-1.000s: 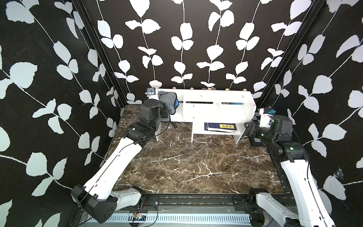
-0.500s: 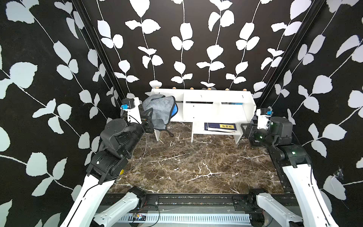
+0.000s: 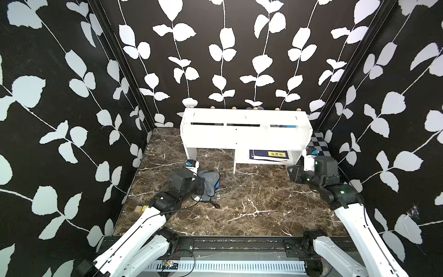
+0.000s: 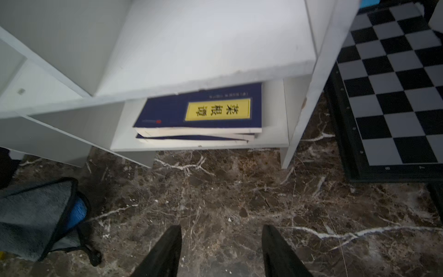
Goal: Wipe the bookshelf clean with a cloth
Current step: Place the cleaning item at the center of the board.
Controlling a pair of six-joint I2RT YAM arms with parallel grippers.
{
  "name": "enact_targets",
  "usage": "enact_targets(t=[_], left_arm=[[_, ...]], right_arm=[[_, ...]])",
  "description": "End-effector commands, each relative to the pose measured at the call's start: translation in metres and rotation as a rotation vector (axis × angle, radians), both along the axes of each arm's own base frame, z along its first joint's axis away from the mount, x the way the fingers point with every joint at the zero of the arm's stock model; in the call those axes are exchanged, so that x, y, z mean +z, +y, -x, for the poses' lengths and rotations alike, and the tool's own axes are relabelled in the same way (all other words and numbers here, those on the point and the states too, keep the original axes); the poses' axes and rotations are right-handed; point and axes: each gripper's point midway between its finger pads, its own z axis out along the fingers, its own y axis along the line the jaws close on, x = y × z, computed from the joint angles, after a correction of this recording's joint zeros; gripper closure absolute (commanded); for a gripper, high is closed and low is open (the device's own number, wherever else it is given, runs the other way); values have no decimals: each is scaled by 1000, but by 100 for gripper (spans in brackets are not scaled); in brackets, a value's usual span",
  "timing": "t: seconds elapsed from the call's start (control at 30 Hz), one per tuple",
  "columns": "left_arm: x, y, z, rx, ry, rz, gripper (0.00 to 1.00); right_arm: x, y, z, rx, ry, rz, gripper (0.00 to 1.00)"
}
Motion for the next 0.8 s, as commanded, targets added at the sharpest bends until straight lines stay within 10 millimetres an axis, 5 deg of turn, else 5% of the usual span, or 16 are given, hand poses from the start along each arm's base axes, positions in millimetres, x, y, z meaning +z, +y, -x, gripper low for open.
enact_targets(t=[0.0, 0.2, 0.27, 0.37, 0.4, 0.43, 0.53, 0.77], left_arm=[[38, -9, -33, 88, -133, 113, 100], [15, -27, -57, 104, -101, 129, 98], [4, -33, -60, 102, -90, 132, 73], [-1, -38, -62, 99, -85, 115, 55], [2, -37, -62, 99, -89, 99, 39], [8, -33, -62, 109, -100, 76, 10], [41, -4, -62, 189, -183, -37, 2], [142, 117, -55, 626, -452, -435, 2]], right_arm=[[-12, -3, -11, -63, -15, -23, 40], [-51, -19, -17, -175, 37, 10, 17], [-61, -25, -19, -208, 60, 38, 1], [-68, -37, -19, -268, 69, 80, 0], [-70, -44, -18, -302, 60, 95, 0], [-71, -55, -15, -362, 50, 121, 0], [-65, -93, -4, -551, -25, 212, 0], [-63, -143, 14, -756, -295, 362, 0]])
